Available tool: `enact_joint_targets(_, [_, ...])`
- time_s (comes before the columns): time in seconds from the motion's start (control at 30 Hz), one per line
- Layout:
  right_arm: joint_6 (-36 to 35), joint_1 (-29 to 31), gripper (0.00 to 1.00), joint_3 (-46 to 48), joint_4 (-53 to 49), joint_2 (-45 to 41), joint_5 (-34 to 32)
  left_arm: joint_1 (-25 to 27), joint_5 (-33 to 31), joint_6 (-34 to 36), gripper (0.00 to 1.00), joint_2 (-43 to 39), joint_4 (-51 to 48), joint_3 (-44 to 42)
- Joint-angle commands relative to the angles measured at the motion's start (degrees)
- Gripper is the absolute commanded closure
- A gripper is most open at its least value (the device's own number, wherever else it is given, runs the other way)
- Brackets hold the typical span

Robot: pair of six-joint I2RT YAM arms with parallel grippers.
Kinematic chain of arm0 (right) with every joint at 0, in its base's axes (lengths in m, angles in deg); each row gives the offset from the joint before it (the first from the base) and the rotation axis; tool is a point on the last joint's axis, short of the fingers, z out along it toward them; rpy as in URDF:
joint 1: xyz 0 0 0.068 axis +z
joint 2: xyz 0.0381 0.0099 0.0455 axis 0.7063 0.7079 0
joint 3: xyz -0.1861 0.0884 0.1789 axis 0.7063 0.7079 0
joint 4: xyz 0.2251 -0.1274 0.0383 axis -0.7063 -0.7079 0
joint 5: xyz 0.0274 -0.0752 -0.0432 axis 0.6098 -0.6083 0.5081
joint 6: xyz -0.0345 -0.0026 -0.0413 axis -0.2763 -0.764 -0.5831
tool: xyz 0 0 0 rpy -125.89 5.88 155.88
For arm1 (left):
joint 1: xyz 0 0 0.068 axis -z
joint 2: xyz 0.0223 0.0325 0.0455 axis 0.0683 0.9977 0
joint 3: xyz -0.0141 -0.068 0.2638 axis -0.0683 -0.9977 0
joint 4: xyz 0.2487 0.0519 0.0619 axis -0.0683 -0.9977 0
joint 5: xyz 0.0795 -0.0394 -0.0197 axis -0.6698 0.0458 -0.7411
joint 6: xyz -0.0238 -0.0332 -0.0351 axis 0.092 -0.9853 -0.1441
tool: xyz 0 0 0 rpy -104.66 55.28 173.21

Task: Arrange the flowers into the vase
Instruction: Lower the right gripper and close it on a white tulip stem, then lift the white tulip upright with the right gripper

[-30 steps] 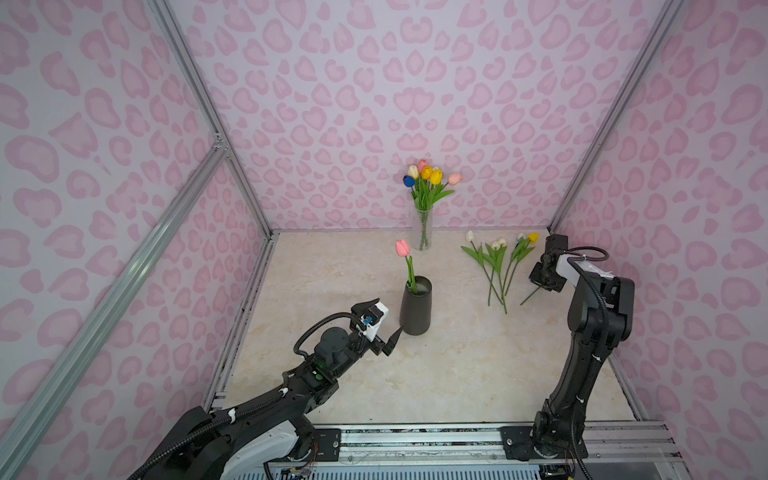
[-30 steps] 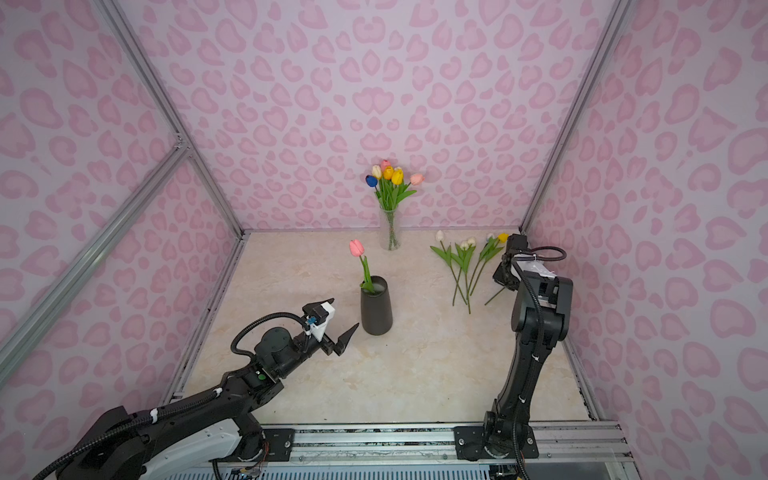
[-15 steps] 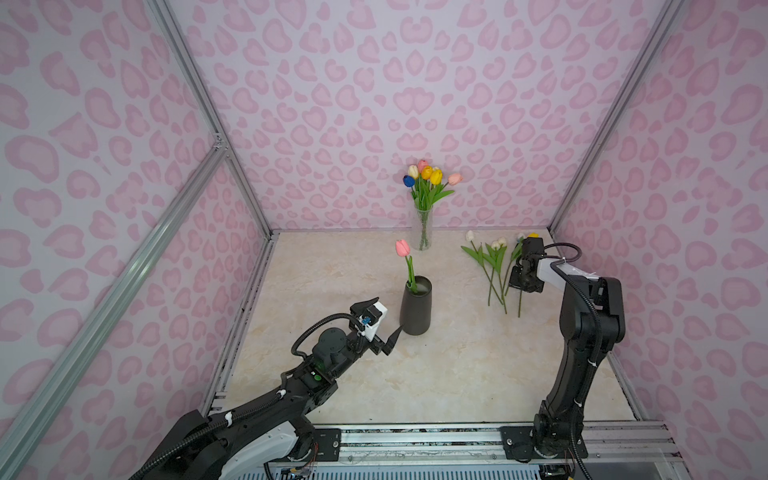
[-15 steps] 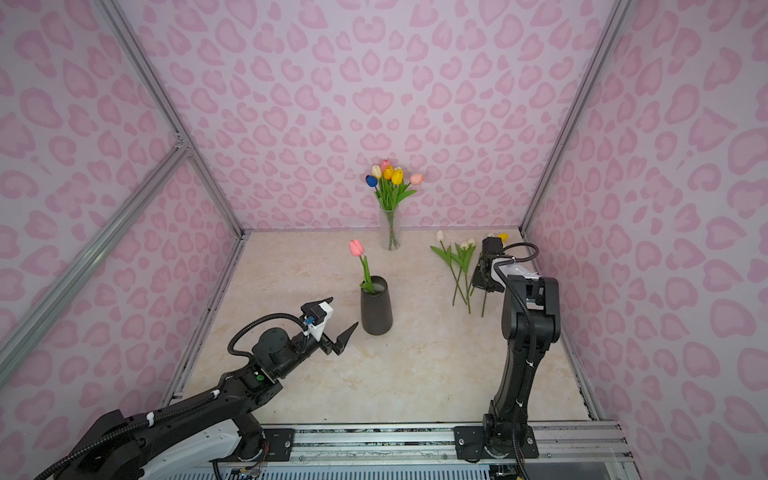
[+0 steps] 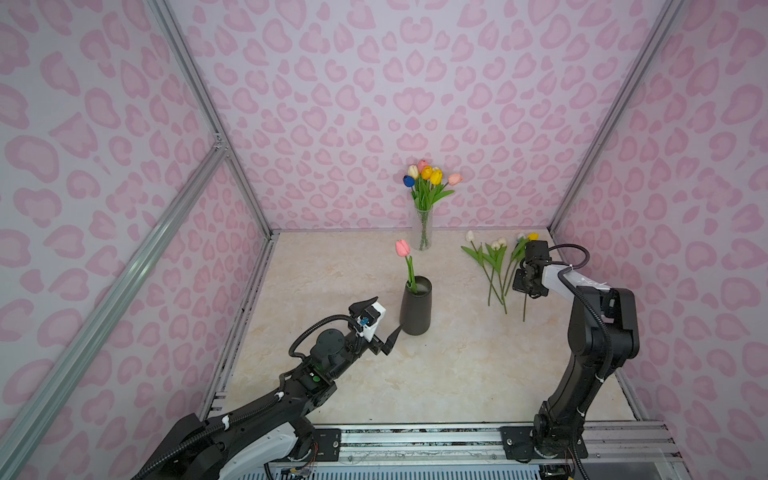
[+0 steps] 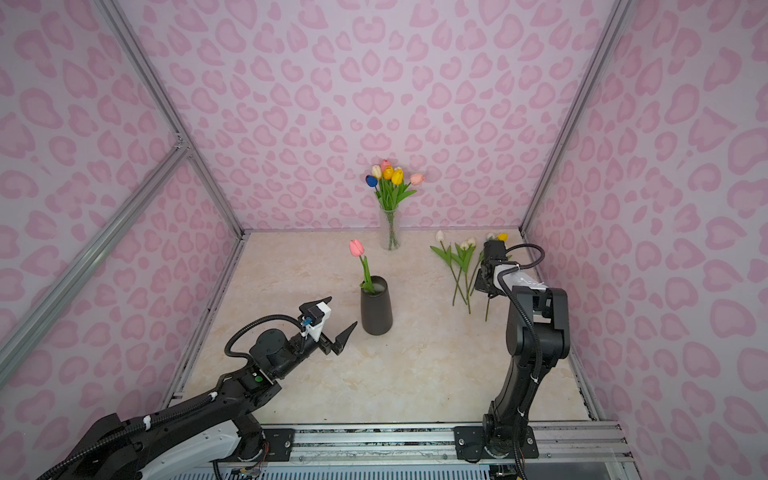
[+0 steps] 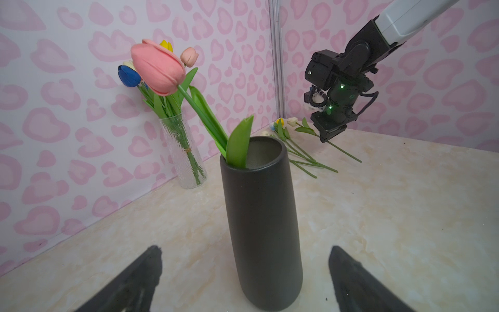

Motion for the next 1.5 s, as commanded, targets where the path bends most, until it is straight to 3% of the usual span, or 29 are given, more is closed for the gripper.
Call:
enact_joint_targets(0.0, [0.65,0.14,1.0,1.21,2.77,-2.54,-0.01,-0.01,-1.28,-0.36,0.03,-0.49,2.88,-0.48])
enact_joint_targets(0.2, [0.48,0.96,1.0,7.86,8.85,-14.03,-0.84,-0.01,-1.08,-0.86,0.03,-0.74,3.92,-0.83])
enact_joint_targets(0.5, [1.85,4.03,1.0,20.73,30.47,-31.03,12.44,-0.01,-2.12,-0.4,0.03,-1.29,3.04,-0.89])
enact_joint_targets(0.87, [-6.18,14.71,1.0,28.5,50.02,-42.58,20.7,-0.01,-1.34,-0.9,0.03,-0.09,4.0,-0.69])
enact_joint_targets(1.03, [-2.51,15.57,1.0,31.9,60.52,-43.71,27.91,-0.01,-1.1,-1.37,0.03,1.09,4.1,-0.39])
enact_joint_targets(1.23, [-4.72,21.97,1.0,30.7,67.62,-42.28,32.78,-0.01,-1.3,-1.13,0.03,-0.28,3.6,-0.66])
enact_joint_targets(1.47, [1.4,27.79,1.0,26.09,80.03,-34.25,37.39,-0.01,-1.87,-0.53,0.03,-1.67,2.93,-0.92])
